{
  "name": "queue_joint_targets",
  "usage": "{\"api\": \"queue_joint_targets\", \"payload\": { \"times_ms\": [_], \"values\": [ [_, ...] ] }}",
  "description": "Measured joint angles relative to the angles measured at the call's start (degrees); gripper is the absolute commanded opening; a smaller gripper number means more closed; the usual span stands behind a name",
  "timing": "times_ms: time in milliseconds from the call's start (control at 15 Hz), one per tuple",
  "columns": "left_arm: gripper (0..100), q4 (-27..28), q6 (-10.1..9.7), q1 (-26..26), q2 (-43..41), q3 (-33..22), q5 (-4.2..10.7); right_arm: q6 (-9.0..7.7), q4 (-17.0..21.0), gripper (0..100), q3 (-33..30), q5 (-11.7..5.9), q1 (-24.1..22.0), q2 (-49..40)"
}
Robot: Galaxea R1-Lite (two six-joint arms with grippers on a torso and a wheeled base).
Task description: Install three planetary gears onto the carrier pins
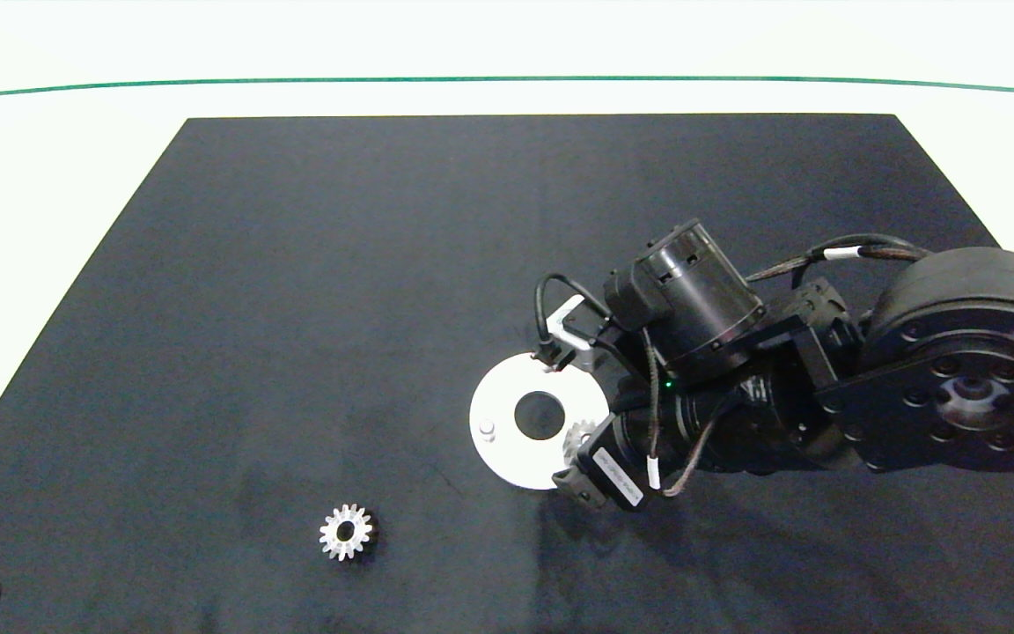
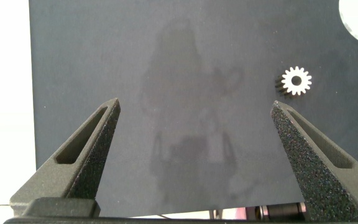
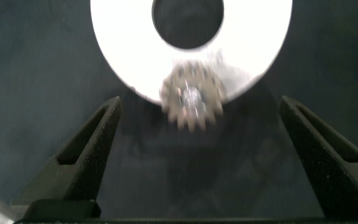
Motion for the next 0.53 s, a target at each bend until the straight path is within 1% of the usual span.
{"api": "queue_joint_targets", "payload": {
  "times_ms": [267, 400, 533],
  "values": [
    [100, 0.09, -0.02, 0.0, -0.16, 0.05, 0.09, 0.11, 2.27, 100, 0.29, 0.04, -0.61, -4.62],
    [100, 0.11, 0.0, 0.0, -0.2, 0.05, 0.1, 0.09, 3.15, 100, 0.84, 0.04, -3.67, -7.11],
    [100, 0.11, 0.0, 0.05, -0.17, 0.05, 0.09, 0.06, 3.18, 100, 1.65, 0.02, -7.72, -8.51]
  ]
}}
